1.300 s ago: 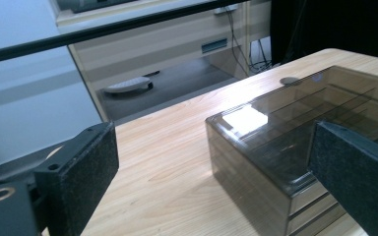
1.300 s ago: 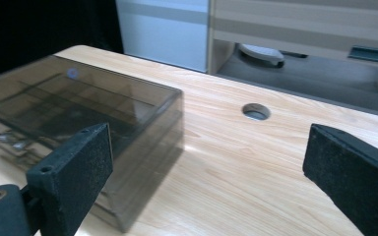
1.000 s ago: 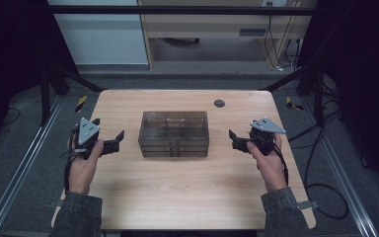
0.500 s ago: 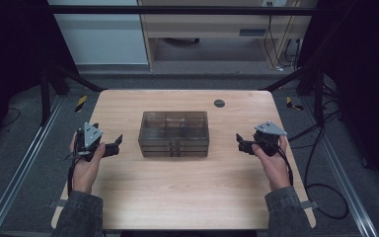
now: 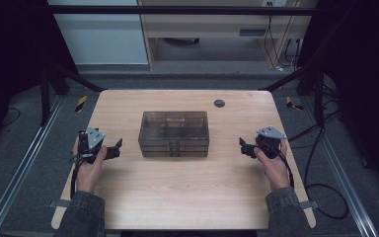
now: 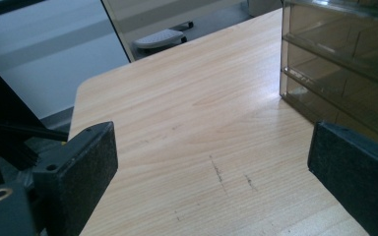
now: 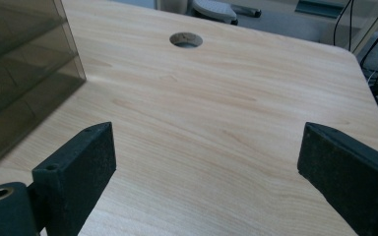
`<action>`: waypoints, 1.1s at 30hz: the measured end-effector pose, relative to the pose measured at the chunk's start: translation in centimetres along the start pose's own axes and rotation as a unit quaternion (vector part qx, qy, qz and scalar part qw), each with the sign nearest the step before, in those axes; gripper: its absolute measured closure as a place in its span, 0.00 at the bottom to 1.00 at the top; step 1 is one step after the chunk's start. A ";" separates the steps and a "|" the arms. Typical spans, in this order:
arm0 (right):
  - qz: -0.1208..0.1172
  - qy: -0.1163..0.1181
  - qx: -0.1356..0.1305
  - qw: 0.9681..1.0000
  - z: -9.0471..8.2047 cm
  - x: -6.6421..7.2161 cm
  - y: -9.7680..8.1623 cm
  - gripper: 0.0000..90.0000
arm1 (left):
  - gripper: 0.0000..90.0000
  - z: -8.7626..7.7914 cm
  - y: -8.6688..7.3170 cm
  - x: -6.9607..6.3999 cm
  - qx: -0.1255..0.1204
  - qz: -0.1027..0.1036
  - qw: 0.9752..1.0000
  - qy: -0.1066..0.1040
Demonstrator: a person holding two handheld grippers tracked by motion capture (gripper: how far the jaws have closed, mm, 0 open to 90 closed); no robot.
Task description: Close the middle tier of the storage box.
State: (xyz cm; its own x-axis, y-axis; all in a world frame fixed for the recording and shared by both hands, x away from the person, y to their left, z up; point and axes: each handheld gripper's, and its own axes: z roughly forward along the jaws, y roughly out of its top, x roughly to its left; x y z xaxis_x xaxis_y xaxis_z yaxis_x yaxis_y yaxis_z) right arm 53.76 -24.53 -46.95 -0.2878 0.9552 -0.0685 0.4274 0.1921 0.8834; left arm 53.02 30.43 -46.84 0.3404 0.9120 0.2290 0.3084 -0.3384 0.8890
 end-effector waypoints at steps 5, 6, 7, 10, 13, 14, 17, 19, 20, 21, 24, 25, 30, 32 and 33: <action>-0.005 -0.002 0.020 1.000 0.7 -0.3 -1.0 0.09 | 0.05 0.5 -0.5 -0.1 0.015 -0.005 1.000 -0.004; -0.006 -0.004 0.025 1.000 0.9 -0.3 -1.2 0.09 | 0.05 0.6 -0.6 -0.2 0.017 -0.004 1.000 -0.004; -0.004 -0.004 0.026 1.000 1.0 -0.4 -1.4 0.09 | 0.05 0.6 -0.6 -0.3 0.014 -0.004 1.000 -0.004; 0.006 -0.003 0.032 0.999 1.3 -0.5 -1.9 0.09 | 0.05 0.9 -0.8 -0.5 0.015 -0.003 1.000 -0.009; 0.010 -0.004 0.031 0.999 1.4 -0.8 -2.3 0.10 | 0.05 1.1 -1.1 -0.6 0.013 -0.005 1.000 -0.009; 0.011 -0.005 0.030 0.999 1.4 -0.9 -2.3 0.10 | 0.05 1.2 -1.2 -0.6 0.013 -0.006 1.000 -0.009; 0.016 -0.005 0.028 0.999 1.5 -1.0 -2.5 0.10 | 0.05 1.4 -1.6 -0.7 0.013 -0.008 1.000 -0.010; 0.017 -0.006 0.027 0.999 1.6 -1.1 -2.6 0.10 | 0.05 1.5 -1.7 -0.6 0.015 -0.009 1.000 -0.010; 0.017 -0.006 0.028 0.999 1.6 -1.1 -2.7 0.10 | 0.05 1.6 -1.8 -0.5 0.015 -0.010 1.000 -0.010; 0.018 -0.005 0.030 0.999 1.6 -1.1 -2.7 0.10 | 0.04 1.6 -1.9 -0.5 0.013 -0.014 1.000 -0.012; 0.018 -0.004 0.034 0.999 1.8 -1.1 -2.9 0.10 | 0.04 1.7 -2.1 -0.3 0.011 -0.028 0.999 -0.016; 0.017 -0.004 0.034 0.999 1.8 -1.1 -2.9 0.10 | 0.04 1.7 -2.2 -0.2 0.011 -0.031 0.999 -0.018; 0.019 -0.004 0.036 0.999 1.9 -1.2 -3.0 0.09 | 0.04 1.9 -2.5 -0.2 0.015 -0.035 0.999 -0.025; 0.022 -0.001 0.035 0.999 1.9 -1.2 -3.1 0.09 | 0.04 2.0 -2.5 -0.2 0.018 -0.036 0.999 -0.025; 0.025 -0.001 0.035 0.999 1.9 -1.3 -3.1 0.09 | 0.04 2.1 -2.5 -0.3 0.018 -0.036 0.999 -0.026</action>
State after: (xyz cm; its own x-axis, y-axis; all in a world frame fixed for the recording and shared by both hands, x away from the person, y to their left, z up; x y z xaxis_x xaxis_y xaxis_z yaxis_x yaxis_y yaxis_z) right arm 54.47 -25.91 -50.50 -0.2636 0.9643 -0.0258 0.5006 0.1596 0.8508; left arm 53.98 30.57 -49.96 0.3615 0.9214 0.1424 0.3660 -0.2807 0.8873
